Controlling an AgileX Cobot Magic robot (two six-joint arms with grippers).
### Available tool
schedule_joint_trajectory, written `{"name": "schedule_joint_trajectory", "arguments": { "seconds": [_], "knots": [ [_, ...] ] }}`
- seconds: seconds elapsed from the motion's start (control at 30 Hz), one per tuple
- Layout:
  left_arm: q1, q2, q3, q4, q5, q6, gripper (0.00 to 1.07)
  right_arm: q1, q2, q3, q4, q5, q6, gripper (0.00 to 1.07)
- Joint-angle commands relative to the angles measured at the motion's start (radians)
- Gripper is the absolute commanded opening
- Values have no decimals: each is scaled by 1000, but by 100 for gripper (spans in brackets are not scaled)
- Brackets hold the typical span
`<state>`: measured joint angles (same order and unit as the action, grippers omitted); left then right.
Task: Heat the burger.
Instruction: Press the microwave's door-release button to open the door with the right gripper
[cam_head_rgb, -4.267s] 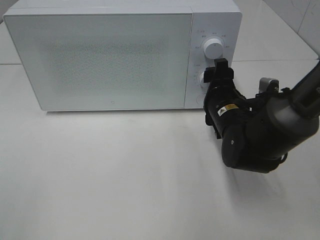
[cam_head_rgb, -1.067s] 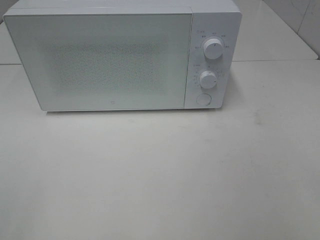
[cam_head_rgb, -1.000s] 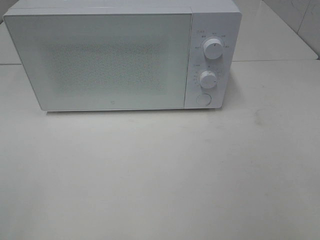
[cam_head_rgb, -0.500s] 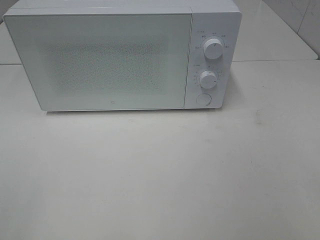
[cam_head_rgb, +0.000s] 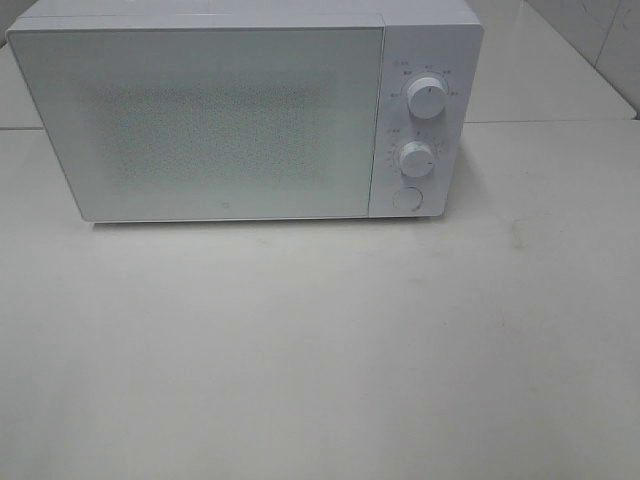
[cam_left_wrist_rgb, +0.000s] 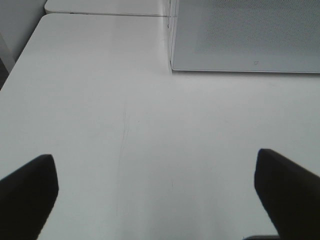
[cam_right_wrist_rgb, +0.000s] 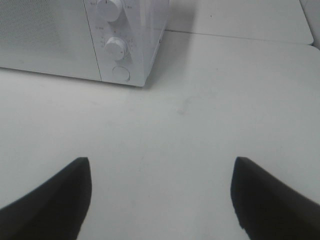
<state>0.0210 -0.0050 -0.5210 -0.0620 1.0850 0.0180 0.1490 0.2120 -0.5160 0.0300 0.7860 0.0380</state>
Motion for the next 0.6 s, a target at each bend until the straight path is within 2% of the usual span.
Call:
{"name": "schedule_joint_trajectory", "arguments": {
  "seconds": [0.03,0.3,0.6],
  "knots": [
    [3,-13,5,-1,-13,-6,100,-2,56,9,-5,-99,0,75],
    [3,-13,5,-1,-13,-6,100,-2,279,16,-5,-317,0,75],
    [3,-13,5,-1,-13,-6,100,-2,489,16,0,-466,1,75]
  ]
}}
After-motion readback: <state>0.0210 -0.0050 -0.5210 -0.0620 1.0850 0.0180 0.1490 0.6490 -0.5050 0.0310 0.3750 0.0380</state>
